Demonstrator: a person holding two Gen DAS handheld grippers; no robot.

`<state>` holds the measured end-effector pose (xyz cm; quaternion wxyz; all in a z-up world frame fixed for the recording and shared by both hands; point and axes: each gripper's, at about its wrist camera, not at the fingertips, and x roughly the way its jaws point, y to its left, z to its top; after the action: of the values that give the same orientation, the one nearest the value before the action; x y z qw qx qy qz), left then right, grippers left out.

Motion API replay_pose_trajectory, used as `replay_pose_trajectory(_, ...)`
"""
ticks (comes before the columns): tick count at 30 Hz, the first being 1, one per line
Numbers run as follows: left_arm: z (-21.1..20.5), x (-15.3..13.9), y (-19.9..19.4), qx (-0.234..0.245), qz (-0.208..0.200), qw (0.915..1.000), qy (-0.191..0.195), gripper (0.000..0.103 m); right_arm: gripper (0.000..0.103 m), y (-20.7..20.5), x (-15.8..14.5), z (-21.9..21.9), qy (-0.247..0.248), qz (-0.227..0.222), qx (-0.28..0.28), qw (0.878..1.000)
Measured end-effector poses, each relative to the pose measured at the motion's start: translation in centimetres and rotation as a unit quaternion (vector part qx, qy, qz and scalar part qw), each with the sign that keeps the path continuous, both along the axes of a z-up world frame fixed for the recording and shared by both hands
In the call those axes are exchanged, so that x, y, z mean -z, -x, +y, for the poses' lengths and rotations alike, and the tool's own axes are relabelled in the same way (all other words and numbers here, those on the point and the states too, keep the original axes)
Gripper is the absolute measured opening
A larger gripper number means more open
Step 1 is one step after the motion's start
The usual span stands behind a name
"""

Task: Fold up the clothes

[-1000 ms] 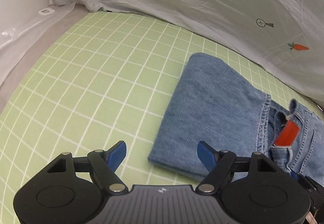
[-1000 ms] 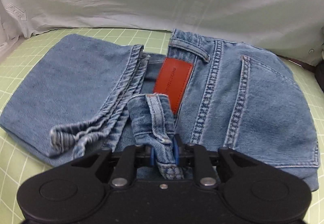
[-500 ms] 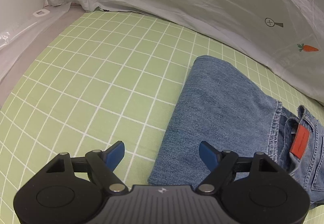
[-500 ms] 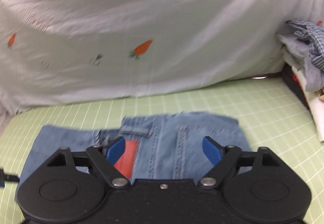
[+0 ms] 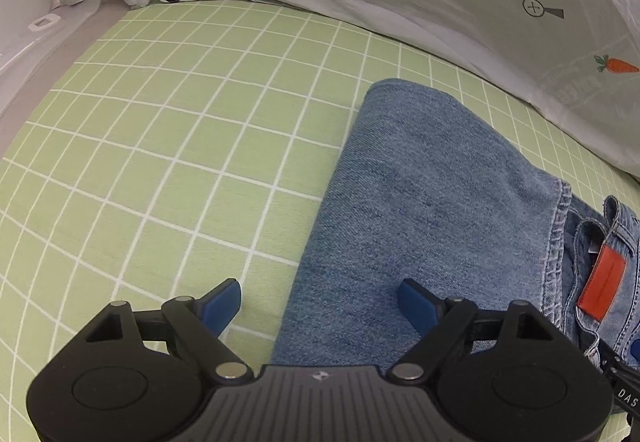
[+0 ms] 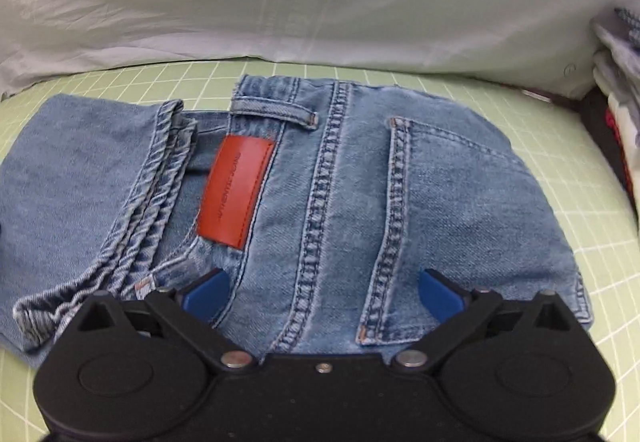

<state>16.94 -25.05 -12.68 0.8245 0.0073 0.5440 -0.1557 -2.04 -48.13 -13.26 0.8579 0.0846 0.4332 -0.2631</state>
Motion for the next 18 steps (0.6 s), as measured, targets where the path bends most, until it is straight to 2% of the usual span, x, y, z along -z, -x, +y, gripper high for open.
replay_pose_trajectory(6,-0.2,0.4,0.0,0.007,0.01,0.9998,0.015,0.086,0.103,-0.1,0.1,0.0,-0.002,0.002,0.006,1.0)
replay_pose_trajectory(9,-0.3,0.4,0.2,0.009,0.014,0.9995,0.025,0.077,0.103,-0.1,0.0,0.2,0.0,0.004,0.011,1.0)
replay_pose_trajectory(10,-0.3,0.2,0.3,0.009,0.014,0.9994,0.031,0.065,0.103,-0.1,0.0,0.2,-0.001,0.005,0.012,1.0)
replay_pose_trajectory(12,-0.2,-0.2,0.5,0.003,0.017,0.9988,0.047,0.055,0.103,-0.2,-0.4,-0.2,-0.012,0.009,0.016,1.0)
replay_pose_trajectory(14,0.3,-0.8,0.4,-0.011,0.022,0.9974,0.067,0.03,0.103,-0.2,-0.8,-0.5,-0.023,0.01,0.02,0.999)
replay_pose_trajectory(16,0.7,-1.4,0.4,-0.024,0.026,0.9955,0.088,0.014,0.103,-0.1,-1.3,-0.5,-0.029,0.014,0.012,0.999)
replay_pose_trajectory(18,1.1,-2.4,0.5,-0.032,0.027,0.9929,0.111,0.013,0.103,0.7,-1.9,-0.6,-0.034,0.001,0.017,0.999)
